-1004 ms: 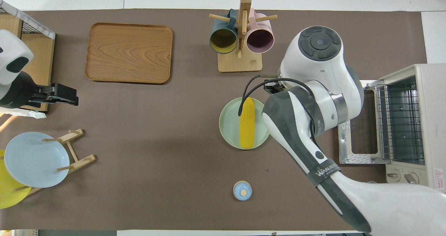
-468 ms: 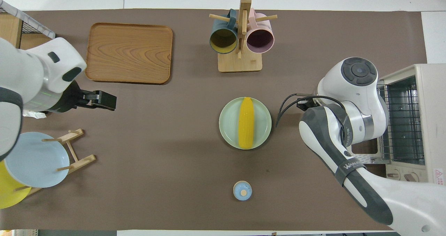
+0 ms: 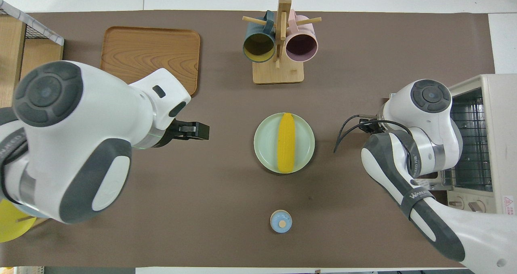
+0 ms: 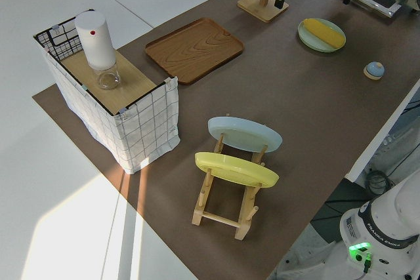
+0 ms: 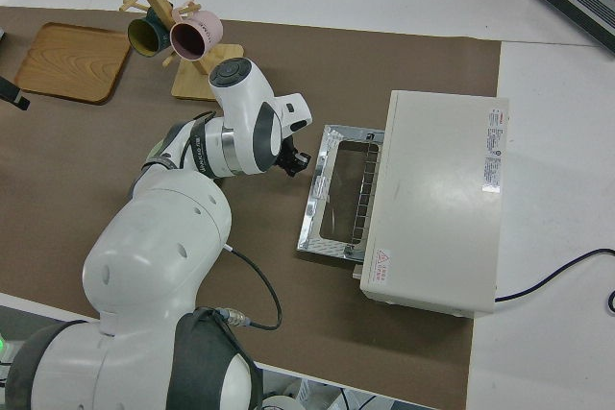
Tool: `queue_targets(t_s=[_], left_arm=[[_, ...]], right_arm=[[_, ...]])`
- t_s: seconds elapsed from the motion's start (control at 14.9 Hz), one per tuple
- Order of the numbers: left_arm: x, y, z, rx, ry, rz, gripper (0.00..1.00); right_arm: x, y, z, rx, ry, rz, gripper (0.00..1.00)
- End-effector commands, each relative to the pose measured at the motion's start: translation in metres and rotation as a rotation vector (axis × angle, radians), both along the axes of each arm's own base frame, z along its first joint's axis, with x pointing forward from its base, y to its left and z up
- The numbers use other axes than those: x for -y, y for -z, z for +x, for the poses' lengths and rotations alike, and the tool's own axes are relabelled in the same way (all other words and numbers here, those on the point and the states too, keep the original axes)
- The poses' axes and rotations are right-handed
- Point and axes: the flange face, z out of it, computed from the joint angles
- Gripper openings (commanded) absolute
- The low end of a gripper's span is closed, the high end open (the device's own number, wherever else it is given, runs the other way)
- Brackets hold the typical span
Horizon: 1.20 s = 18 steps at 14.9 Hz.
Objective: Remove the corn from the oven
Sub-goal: 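Grasp the yellow corn with the left gripper while the right gripper withdraws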
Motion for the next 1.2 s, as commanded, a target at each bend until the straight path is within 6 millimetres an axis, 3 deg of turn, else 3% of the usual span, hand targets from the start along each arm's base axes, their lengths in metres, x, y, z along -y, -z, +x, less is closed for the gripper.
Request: queue_targets(t_s=[0.0,0.2,0.47,0.74,0.8,1.0,1.14], left_arm=[[0.051,0.036,-0.007,-0.004,-0.026,-0.023,1.00],[0.108,0.078,-0.014,-0.002,-0.036,-0.080,1.00],[0.163,0.122,-0.032,0.023,-0.027,-0.104,1.00],[0.209,0.176,-0.030,0.006,-0.028,-0.092,1.00],[0.219,0.183,-0.033,0.012,-0.028,-0.096,1.00],[0.224,0.203,-0.028,0.038,-0.016,-0.084,1.00],[0.229,0.211,-0.040,0.036,0.000,-0.080,1.00]], right_arm=[[0.011,0.003,-0.010,0.009,-0.030,-0.025,0.00],[0.025,0.006,-0.012,0.001,-0.038,-0.055,0.00],[0.030,0.007,-0.014,-0.015,-0.045,-0.072,0.00],[0.035,-0.005,-0.011,-0.048,-0.083,-0.132,0.00],[0.037,-0.013,-0.012,-0.053,-0.097,-0.144,0.00],[0.046,-0.033,-0.016,-0.063,-0.122,-0.147,0.00],[0.052,-0.057,-0.019,-0.080,-0.135,-0.154,0.00]])
